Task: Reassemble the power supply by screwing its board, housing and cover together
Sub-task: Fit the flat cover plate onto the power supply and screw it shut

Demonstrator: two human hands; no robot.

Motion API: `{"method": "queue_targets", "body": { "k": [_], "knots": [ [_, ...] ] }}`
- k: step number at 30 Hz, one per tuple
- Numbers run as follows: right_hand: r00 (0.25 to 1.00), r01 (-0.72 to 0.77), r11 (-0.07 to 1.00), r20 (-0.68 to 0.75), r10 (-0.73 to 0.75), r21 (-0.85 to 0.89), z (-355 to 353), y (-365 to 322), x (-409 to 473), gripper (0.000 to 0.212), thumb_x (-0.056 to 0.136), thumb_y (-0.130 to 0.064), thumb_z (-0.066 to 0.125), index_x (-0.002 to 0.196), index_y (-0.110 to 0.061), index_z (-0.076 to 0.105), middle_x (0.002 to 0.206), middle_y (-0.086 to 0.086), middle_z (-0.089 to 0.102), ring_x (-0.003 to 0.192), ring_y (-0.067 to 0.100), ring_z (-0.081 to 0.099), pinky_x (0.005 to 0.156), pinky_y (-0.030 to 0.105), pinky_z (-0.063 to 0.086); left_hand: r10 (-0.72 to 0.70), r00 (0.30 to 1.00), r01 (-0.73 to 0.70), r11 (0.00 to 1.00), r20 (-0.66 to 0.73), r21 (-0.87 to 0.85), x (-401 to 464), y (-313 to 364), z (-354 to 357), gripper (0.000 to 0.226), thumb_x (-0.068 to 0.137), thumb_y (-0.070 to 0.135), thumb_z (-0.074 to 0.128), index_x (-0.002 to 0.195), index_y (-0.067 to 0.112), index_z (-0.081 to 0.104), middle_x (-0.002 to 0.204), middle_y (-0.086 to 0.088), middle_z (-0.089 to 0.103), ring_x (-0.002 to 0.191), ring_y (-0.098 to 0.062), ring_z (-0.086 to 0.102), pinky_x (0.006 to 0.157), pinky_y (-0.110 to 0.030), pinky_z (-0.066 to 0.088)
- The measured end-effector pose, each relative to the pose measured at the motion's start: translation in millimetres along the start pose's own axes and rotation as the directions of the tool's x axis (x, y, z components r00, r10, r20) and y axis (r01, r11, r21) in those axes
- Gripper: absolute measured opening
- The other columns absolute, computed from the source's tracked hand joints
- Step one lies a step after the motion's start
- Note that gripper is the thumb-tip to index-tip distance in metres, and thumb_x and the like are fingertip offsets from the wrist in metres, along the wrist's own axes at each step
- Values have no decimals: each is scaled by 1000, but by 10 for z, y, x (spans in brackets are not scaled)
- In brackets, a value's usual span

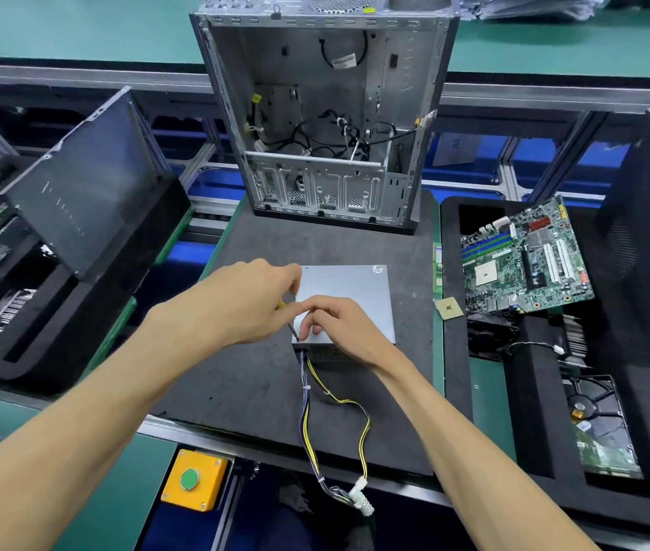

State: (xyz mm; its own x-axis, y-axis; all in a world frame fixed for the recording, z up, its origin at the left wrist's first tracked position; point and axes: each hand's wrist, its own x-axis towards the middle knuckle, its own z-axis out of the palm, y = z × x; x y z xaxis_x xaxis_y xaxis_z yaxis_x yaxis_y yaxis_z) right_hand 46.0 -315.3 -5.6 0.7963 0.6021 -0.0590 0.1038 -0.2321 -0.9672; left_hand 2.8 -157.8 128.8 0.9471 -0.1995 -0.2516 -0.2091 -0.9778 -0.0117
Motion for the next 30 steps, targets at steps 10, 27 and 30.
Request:
{"method": "queue_targets", "body": {
  "k": [10,27,30],
  "knots": [
    [1000,-11,1000,-10,11,2,5,26,4,41,84,-20,42,89,-47,73,77,-6,75,78,11,58,86,44,52,84,996,-82,980,1,-180,13,-15,-24,10,94,23,59,104,25,59,97,9,48,88,-17,60,82,-40,51],
    [999,-1,1000,-35,2,32,-18,42,-10,44,86,-16,42,88,-47,74,77,-2,74,78,18,59,85,47,52,-57,991,62,997,-122,42,41,-21,28,29,97,55,44,106,29,52,88,6,65,78,-25,63,63,-34,46],
    [999,-1,1000,-37,2,30,-16,54,1,44,87,-16,42,91,-45,74,77,-2,74,82,21,61,85,46,52,-46,992,44,999,-118,-19,40,-22,17,11,98,36,48,99,28,56,86,5,69,76,-25,63,68,-36,52]
  ]
}}
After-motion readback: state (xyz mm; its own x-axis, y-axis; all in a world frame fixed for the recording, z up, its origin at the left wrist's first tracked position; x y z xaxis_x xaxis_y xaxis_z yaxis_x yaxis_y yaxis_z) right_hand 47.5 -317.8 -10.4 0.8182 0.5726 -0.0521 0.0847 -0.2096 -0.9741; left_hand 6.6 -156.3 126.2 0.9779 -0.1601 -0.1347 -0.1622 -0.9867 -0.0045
